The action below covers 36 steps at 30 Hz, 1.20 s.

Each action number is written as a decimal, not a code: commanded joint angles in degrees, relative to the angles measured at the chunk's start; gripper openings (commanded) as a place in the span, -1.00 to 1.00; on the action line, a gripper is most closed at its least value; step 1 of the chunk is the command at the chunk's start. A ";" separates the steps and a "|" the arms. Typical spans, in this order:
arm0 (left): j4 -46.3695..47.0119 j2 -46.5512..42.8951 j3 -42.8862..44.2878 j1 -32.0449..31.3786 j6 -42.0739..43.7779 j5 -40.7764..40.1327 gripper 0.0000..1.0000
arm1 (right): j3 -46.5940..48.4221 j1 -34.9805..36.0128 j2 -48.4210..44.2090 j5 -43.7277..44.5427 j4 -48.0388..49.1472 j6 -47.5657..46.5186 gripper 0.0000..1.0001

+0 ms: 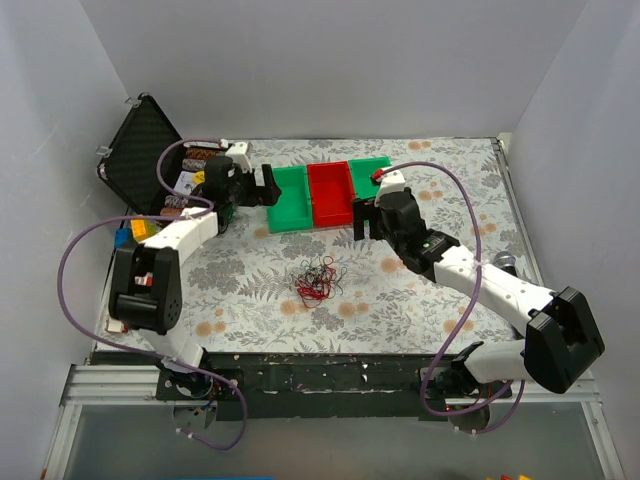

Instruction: Untangle the cables

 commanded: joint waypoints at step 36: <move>7.26 0.46 -9.47 -6.13 17.69 -5.22 -0.49 | -8.04 6.92 4.91 -5.98 9.84 -0.32 0.62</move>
